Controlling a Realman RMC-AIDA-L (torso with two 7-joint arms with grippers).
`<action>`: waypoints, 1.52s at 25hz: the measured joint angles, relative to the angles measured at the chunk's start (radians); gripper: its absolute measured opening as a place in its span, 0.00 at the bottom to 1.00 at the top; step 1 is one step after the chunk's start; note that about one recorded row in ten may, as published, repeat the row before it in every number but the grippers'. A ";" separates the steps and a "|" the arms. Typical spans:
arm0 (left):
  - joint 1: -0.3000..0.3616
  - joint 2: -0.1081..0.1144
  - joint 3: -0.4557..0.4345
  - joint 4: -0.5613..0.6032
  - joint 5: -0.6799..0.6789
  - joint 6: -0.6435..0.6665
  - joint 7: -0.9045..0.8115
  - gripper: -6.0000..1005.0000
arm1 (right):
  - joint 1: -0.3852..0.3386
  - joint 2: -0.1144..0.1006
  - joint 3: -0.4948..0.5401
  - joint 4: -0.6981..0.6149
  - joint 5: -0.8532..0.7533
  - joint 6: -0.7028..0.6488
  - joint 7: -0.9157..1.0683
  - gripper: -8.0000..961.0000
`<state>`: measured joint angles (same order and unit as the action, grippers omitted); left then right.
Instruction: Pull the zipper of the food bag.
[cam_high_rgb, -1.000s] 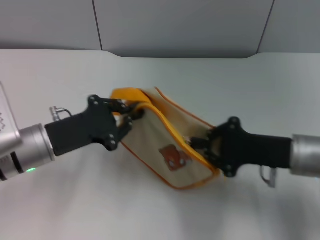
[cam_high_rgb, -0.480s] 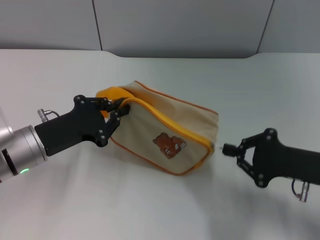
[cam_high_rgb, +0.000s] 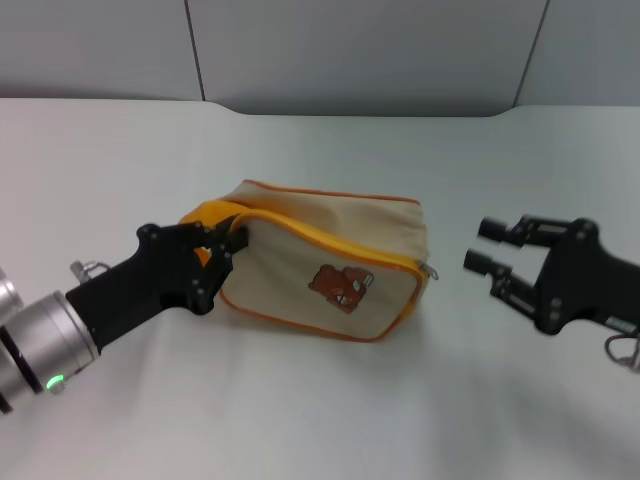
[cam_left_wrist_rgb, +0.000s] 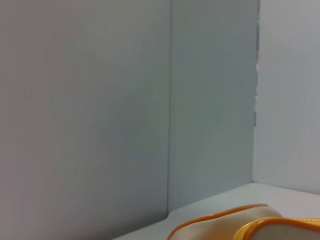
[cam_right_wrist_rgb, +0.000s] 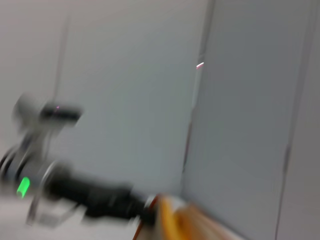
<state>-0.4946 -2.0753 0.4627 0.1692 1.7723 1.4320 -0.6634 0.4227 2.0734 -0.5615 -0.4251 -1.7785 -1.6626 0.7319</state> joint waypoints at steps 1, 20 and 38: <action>0.007 0.000 -0.001 -0.012 -0.006 -0.004 0.001 0.10 | 0.004 -0.004 0.022 0.012 0.000 -0.013 0.029 0.19; 0.104 0.039 0.208 0.169 -0.025 0.326 -0.210 0.29 | 0.058 -0.051 -0.035 0.013 -0.066 -0.154 0.381 0.79; 0.070 0.066 0.296 0.220 0.166 0.423 -0.430 0.81 | 0.066 -0.048 -0.113 0.013 -0.232 -0.169 0.354 0.86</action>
<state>-0.4244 -2.0096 0.7591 0.3895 1.9386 1.8549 -1.0935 0.4884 2.0255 -0.6749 -0.4126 -2.0109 -1.8315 1.0856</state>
